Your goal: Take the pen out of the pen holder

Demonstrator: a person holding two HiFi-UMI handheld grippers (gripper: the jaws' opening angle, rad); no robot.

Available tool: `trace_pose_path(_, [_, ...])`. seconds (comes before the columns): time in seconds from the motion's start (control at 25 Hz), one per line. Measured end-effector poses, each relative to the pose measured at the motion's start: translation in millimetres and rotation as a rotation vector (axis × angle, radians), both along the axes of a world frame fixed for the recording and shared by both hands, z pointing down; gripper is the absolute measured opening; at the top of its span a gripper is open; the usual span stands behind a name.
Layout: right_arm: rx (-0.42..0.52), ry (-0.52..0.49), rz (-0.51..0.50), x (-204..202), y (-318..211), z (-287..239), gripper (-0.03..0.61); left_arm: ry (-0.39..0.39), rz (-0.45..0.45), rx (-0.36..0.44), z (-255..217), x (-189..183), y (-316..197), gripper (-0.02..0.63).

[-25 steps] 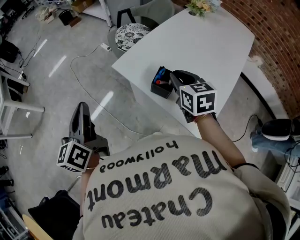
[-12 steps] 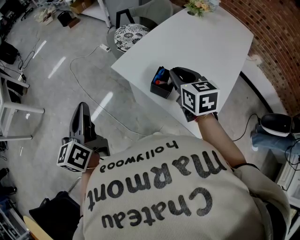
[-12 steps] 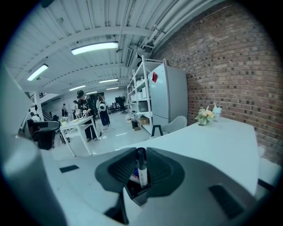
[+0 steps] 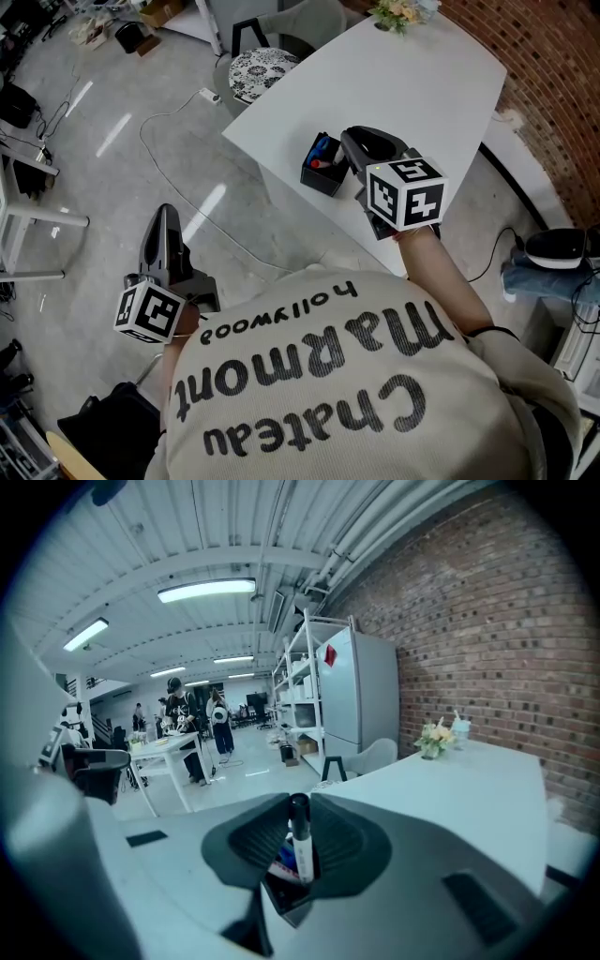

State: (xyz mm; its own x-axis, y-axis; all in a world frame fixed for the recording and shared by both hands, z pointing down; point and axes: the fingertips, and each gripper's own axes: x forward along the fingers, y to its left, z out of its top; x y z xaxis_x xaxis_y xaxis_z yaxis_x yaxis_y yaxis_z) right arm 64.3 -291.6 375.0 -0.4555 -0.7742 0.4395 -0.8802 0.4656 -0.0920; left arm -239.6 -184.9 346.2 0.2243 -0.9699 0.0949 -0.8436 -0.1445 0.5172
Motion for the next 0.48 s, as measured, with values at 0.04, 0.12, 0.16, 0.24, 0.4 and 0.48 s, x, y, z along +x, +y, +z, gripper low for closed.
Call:
trace_pose_path(0.04, [0.003,-0.005,0.0,-0.4,-0.3,-2.2,0.074,0.0,0.001,-0.001,0.1,-0.1,0.2,0.0])
trace_pose_path(0.12, [0.01,-0.013,-0.002,-1.2,-0.8,-7.2,0.072,0.001,0.001,-0.003,-0.3,0.0,0.7,0.0])
trace_pose_path(0.16, [0.015,-0.014,-0.004,-1.7,-0.8,-9.9,0.072,0.001,0.002,-0.003,-0.8,0.2,1.0,0.0])
trace_pose_path(0.24, [0.026,-0.017,-0.009,-3.5,-0.8,-15.5,0.072,0.0,0.003,-0.004,-1.8,0.2,1.5,0.0])
trace_pose_path(0.4, [0.046,-0.04,-0.02,-7.5,-1.4,-26.4,0.073,0.0,0.0,-0.001,-2.2,-0.1,2.1,0.0])
trace_pose_path(0.48, [0.051,-0.071,-0.025,-9.2,-0.7,-33.0,0.073,-0.001,-0.001,-0.003,-1.5,0.8,3.1,0.0])
